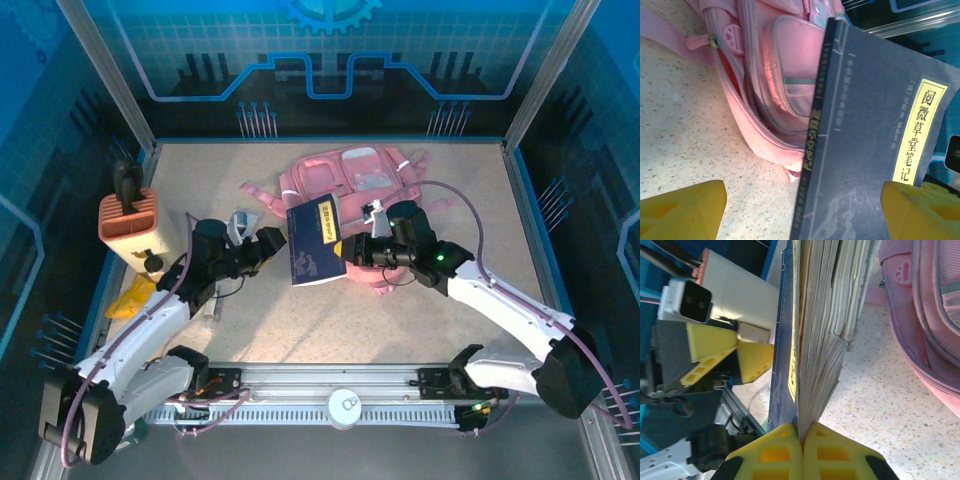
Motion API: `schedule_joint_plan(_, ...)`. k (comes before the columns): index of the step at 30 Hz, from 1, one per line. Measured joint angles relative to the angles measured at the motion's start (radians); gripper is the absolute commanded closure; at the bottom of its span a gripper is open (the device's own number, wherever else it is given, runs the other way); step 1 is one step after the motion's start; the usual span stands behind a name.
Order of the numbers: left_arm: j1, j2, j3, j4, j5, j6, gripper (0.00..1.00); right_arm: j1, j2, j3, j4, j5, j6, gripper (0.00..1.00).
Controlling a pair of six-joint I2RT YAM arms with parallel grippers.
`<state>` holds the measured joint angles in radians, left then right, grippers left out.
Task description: Pack the student bag
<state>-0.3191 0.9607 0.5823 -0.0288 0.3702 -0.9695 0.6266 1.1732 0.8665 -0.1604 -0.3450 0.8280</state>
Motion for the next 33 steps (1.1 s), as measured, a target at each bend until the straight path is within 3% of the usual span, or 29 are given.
schedule_joint_plan(6,-0.041,0.058,-0.014,0.141,0.042,-0.061,0.25,-0.014,-0.019,-0.023,0.039,-0.053,0.053,1.00)
schedule_joint_plan(16,-0.091,0.093,-0.013,0.272,0.074,-0.103,0.70,-0.061,-0.019,-0.062,0.091,-0.086,0.094,1.00)
schedule_joint_plan(23,-0.096,0.093,-0.012,0.282,0.071,-0.105,0.89,-0.072,-0.019,-0.074,0.109,-0.104,0.100,1.00)
schedule_joint_plan(27,-0.098,0.113,0.010,0.283,0.071,-0.109,0.99,-0.083,-0.019,-0.074,0.111,-0.105,0.096,0.79)
schedule_joint_plan(33,-0.114,0.117,0.044,0.331,0.072,-0.132,1.00,-0.098,-0.030,-0.087,0.102,-0.111,0.092,0.42)
